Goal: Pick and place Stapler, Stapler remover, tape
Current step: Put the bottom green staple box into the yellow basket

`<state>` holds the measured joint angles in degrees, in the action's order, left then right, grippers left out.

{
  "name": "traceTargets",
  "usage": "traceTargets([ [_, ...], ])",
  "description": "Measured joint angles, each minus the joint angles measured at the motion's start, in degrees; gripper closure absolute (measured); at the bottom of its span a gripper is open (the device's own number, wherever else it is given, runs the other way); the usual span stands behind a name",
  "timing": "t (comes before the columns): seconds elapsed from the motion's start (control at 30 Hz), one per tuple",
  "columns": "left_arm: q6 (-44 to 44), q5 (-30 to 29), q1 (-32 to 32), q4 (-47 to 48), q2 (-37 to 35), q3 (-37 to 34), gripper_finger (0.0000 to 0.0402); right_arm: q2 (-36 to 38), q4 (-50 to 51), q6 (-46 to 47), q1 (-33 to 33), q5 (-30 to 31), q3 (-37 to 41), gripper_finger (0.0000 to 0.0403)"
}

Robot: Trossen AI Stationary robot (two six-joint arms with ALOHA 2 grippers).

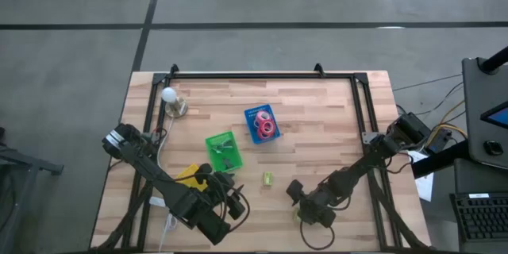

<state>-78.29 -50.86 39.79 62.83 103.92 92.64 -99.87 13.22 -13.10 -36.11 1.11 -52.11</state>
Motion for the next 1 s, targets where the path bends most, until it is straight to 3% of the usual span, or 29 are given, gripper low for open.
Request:
traceTargets([
  [0.37, 0.2, -1.0, 0.0, -2.1, 0.0, 0.0, 0.0179, -2.8, 0.5, -0.5, 0.0, -0.6, -0.9, 0.0191],
  [0.7, 6.0, -4.2, 0.0, -7.9, 0.0, -0.1, 0.0179, -2.2, 1.6, 0.7, 0.0, 0.7, -1.0, 0.0283],
  [0.83, 5.8, -4.9, -0.1, -10.2, 0.0, -0.1, 0.0179, -2.0, 1.7, 2.1, 0.0, 5.8, -1.0, 0.0305],
  [1.0, 2.7, -6.8, -0.3, -11.4, 0.1, -0.1, 0.0179, -0.5, 1.8, 2.2, 0.0, 13.7, -2.0, 0.029],
])
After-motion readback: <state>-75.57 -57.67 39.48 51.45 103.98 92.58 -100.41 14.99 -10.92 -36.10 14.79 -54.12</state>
